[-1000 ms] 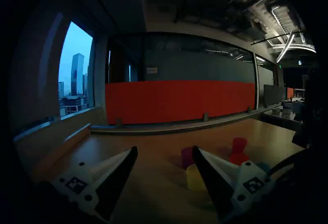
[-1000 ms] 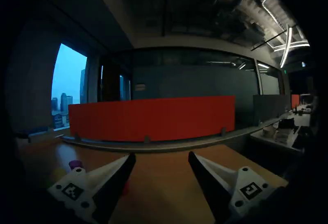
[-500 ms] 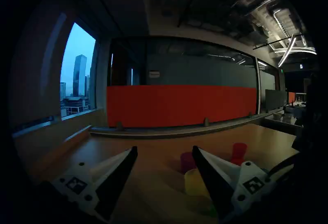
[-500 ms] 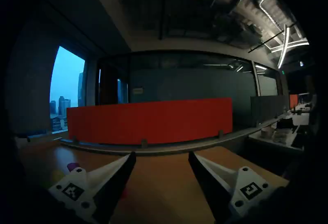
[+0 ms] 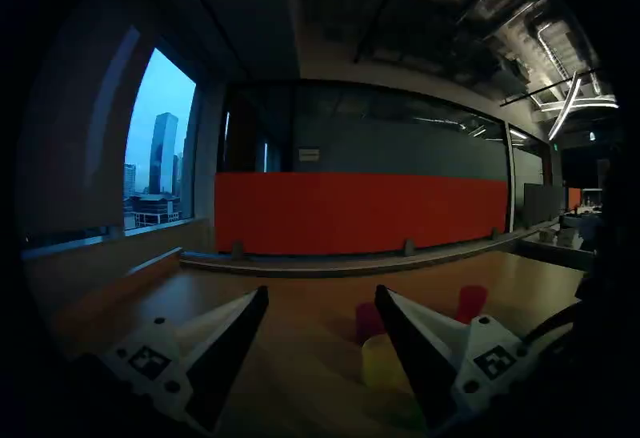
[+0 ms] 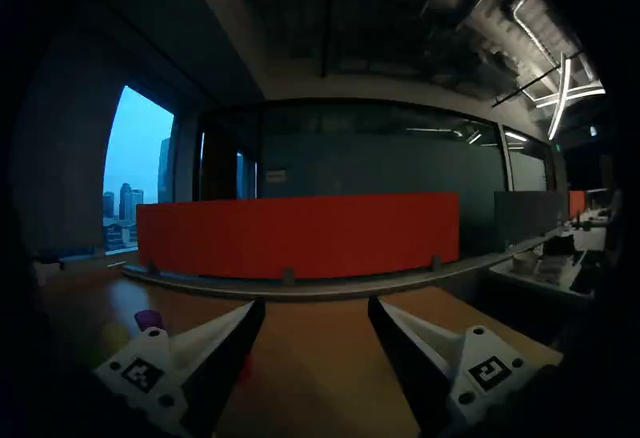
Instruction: Pour water
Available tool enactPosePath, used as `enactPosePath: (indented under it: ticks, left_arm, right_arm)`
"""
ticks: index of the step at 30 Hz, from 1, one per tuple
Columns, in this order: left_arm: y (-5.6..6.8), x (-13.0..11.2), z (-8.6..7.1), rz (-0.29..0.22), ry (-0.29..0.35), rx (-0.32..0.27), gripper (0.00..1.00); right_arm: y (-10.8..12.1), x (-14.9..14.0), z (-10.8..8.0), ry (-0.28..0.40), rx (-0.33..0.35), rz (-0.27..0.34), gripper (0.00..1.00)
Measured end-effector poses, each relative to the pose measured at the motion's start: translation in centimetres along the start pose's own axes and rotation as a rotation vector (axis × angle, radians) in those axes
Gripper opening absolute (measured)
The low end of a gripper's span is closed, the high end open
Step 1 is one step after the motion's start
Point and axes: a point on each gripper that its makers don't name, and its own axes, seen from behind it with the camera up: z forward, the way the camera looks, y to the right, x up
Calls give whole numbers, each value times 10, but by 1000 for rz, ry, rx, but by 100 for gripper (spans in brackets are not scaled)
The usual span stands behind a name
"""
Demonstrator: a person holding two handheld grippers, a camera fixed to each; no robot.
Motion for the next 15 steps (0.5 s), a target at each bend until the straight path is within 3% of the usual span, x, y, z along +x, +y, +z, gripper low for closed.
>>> enactPosePath:
  ticks: [15]
  left_arm:
    - [-4, -26, 0, 38, 15, 63, 99]
  right_arm:
    - [12, -9, -6, -41, -47, 3, 99]
